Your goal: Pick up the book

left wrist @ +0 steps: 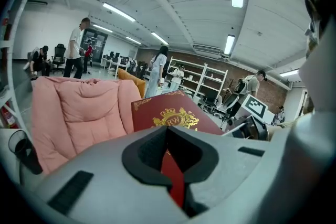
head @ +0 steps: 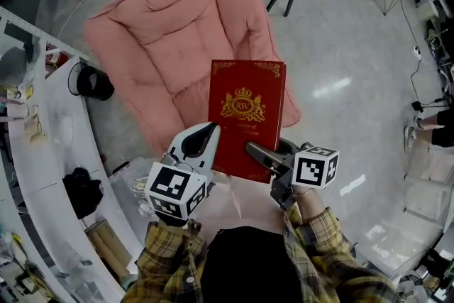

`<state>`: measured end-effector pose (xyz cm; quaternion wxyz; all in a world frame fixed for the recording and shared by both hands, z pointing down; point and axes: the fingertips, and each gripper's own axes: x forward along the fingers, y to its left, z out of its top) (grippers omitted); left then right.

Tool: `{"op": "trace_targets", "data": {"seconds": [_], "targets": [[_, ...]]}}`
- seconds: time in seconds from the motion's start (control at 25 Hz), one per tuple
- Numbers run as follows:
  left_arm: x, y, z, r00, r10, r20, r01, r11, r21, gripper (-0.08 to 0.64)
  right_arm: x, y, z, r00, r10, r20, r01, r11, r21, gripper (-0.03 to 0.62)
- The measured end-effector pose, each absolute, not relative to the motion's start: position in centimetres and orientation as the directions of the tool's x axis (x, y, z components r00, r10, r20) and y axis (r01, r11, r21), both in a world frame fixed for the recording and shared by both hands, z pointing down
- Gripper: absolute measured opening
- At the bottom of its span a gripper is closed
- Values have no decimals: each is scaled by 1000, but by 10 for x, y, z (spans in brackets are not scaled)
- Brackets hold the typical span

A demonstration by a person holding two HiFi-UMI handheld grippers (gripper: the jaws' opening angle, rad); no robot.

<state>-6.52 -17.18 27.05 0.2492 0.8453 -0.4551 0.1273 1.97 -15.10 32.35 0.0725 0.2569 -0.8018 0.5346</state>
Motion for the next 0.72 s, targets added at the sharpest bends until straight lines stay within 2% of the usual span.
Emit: {"op": "trace_targets", "data": {"seconds": [0.36,0.72], "targets": [[-46,-158,216,587,-719,372,-809,-510,291,5,28,-141,261,-868,-385,314,-457,372,-808,267],[-36,-143,193,600,-731,323,-798,-520,304,5,28,-134,240,-875,-391,285,-443,414,-795,267]]}}
